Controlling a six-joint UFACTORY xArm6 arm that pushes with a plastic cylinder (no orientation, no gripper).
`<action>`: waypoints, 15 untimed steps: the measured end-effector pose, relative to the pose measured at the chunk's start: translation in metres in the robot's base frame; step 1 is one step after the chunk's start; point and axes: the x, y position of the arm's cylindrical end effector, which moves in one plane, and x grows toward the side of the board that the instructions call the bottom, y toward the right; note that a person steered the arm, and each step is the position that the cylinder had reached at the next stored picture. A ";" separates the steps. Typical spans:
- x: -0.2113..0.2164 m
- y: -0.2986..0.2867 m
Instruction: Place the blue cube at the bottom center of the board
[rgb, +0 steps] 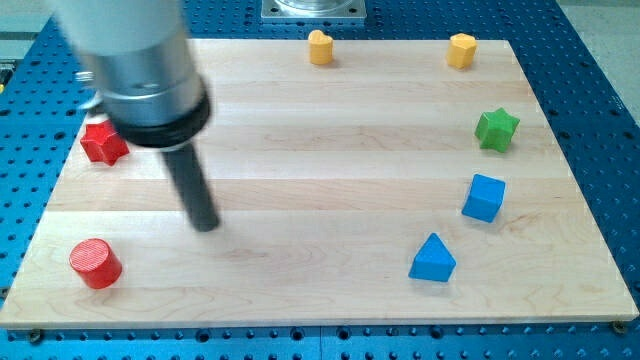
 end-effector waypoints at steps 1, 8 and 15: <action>-0.004 0.039; -0.056 0.307; -0.001 0.042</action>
